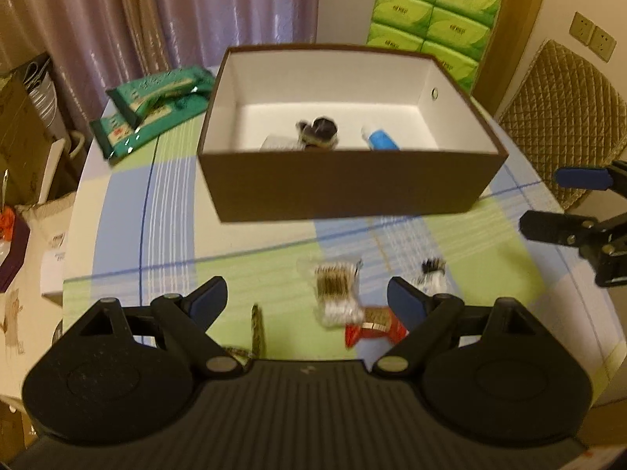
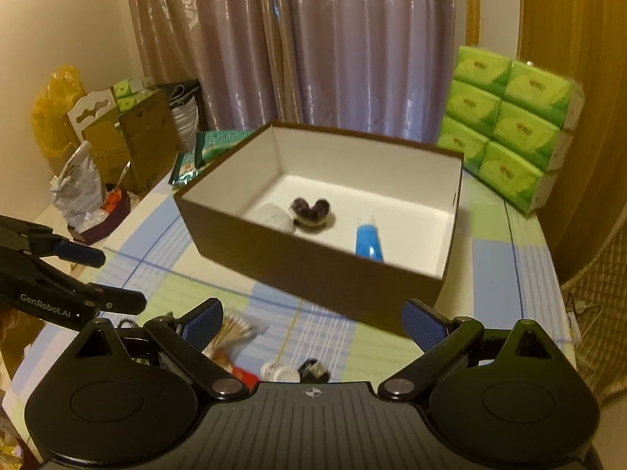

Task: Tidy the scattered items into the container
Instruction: 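Withdraw both tools from the box toward the items on the table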

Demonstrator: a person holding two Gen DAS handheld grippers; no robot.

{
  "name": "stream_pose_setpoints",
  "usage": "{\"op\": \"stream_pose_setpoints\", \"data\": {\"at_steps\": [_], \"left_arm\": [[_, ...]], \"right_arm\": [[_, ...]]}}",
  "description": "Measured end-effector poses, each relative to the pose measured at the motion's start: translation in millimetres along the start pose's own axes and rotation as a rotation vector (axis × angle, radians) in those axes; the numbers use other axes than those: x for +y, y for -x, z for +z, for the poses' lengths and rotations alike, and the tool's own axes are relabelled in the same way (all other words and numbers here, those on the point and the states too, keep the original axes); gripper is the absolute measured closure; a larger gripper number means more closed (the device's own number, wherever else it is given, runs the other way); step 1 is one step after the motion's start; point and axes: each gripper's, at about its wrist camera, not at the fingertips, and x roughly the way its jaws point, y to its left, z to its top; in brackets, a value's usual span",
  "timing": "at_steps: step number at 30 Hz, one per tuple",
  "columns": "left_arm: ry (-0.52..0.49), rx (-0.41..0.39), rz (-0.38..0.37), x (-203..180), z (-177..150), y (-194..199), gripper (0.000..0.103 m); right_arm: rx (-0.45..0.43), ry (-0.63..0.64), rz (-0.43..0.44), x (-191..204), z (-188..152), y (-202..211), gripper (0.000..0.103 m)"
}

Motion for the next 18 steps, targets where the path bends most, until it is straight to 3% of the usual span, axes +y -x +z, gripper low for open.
{"op": "stream_pose_setpoints", "data": {"at_steps": [18], "left_arm": [[0.035, 0.067, 0.004, 1, -49, -8, 0.017]], "right_arm": [[0.091, -0.042, -0.017, 16, -52, 0, 0.008]]}}
